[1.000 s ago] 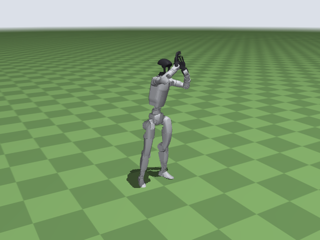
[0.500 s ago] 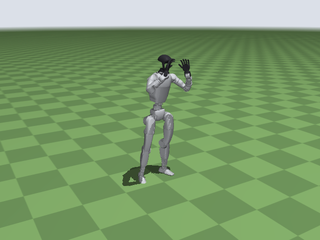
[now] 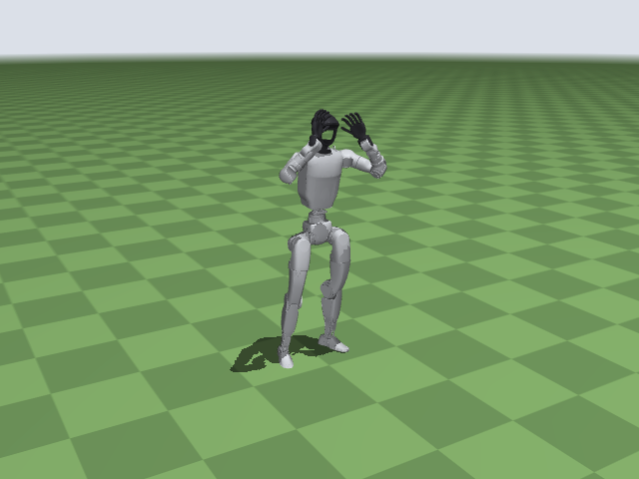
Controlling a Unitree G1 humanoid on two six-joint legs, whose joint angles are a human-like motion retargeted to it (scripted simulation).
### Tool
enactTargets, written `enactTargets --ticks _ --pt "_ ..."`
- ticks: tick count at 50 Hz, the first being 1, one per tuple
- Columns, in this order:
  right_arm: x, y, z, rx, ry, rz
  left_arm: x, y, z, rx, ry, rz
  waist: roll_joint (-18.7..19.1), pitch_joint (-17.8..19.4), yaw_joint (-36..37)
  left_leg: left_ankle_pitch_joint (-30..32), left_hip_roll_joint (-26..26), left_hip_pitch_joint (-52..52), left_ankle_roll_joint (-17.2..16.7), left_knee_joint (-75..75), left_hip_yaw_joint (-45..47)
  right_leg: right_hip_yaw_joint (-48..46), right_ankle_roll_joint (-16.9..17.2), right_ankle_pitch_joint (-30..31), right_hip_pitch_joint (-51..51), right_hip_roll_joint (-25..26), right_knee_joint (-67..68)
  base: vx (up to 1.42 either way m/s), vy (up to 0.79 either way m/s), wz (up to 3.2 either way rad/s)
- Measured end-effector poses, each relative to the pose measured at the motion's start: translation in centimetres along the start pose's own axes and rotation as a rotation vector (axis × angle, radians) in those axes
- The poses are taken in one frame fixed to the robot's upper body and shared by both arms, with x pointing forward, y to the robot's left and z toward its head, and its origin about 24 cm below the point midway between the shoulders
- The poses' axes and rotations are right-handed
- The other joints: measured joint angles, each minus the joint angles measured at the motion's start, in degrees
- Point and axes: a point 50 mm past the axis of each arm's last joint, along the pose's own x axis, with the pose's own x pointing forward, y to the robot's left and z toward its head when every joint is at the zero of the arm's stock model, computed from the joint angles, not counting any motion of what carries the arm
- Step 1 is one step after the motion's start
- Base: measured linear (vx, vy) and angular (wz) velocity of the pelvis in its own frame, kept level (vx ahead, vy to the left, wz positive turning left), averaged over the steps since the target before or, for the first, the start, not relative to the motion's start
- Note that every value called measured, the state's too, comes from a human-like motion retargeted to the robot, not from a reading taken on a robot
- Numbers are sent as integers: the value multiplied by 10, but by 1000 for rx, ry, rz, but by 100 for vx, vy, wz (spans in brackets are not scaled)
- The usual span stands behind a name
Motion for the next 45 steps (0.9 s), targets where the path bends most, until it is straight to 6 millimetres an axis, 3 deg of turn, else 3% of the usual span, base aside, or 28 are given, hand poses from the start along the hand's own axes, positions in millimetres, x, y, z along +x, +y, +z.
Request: enactTargets --ticks 5,8,10,13,15,20,23,25,28,30,33,35,37,39,45 --pt "45 54 -46 -234 77 -2 62 -51 -45 194 -1 -92 12 -38 -16 -1 2 4 -8 1 30 26 12 7 -8 6 -10 5 -2 -50" --pt "49 84 -62 -220 200 58 69 -69 -77 270 108 -200 22 -51 -29 -4 4 10 -9 5 45 40 17 9 -5 10 -16 5 -2 -47" --pt "50 89 -69 -218 234 76 74 -73 -85 309 117 -239 27 -44 -33 -6 4 15 -8 6 53 48 17 9 -4 11 -17 5 -3 -36" --pt "44 77 -72 -224 180 62 74 -71 -71 279 36 -202 36 -29 -39 -10 5 22 -6 9 60 55 17 7 -1 13 -13 5 -3 -23" --pt "27 59 -65 -226 111 73 59 -60 -50 193 -24 -154 45 -25 -45 -14 6 28 -3 12 61 59 17 3 2 14 -8 6 -3 -16" --pt "-15 19 -26 -22 55 119 22 -16 12 -43 -179 -71 61 7 -81 -21 7 37 2 14 70 72 12 -6 1 16 1 5 -4 -19" --pt "-24 17 -10 63 42 161 22 -12 28 -80 -227 -36 69 6 -102 -22 8 37 2 15 80 82 9 -6 -5 19 3 4 -4 -29" --pt "-21 22 -10 37 29 180 32 -16 24 -36 -236 -40 74 -6 -109 -20 8 36 1 14 87 89 9 -5 -10 20 4 4 -3 -31" --pt "-7 50 -35 -123 75 168 63 -46 -5 81 -159 -60 79 -31 -111 -16 8 31 -3 11 98 97 14 -1 -21 22 2 3 -3 -28" --pt "-2 75 -59 -208 185 169 76 -71 -30 138 -38 -82 82 -48 -111 -14 9 31 -6 9 104 101 19 2 -23 24 -3 4 -3 -21" --pt "-6 110 -89 -205 453 233 79 -102 -61 124 211 -112 90 -67 -107 -12 14 32 -9 6 110 103 23 6 -20 32 -14 4 -6 -17" --pt "-8 120 -99 -141 580 254 76 -115 -65 72 321 -107 94 -74 -100 -12 19 34 -10 6 112 104 23 8 -18 39 -20 5 -9 -12" --pt "-5 116 -101 -124 577 224 75 -118 -54 4 313 -65 95 -73 -94 -13 22 34 -8 8 113 104 23 8 -15 42 -24 5 -6 -5" --pt "2 101 -96 -156 471 161 72 -108 -37 -52 227 1 94 -64 -92 -16 22 36 -3 12 110 103 23 4 -10 40 -23 0 0 0" --pt "-3 30 -33 -4 128 54 19 -20 8 -96 -59 74 88 -19 -124 -28 22 42 5 32 92 92 15 -15 5 31 -6 3 -3 19"
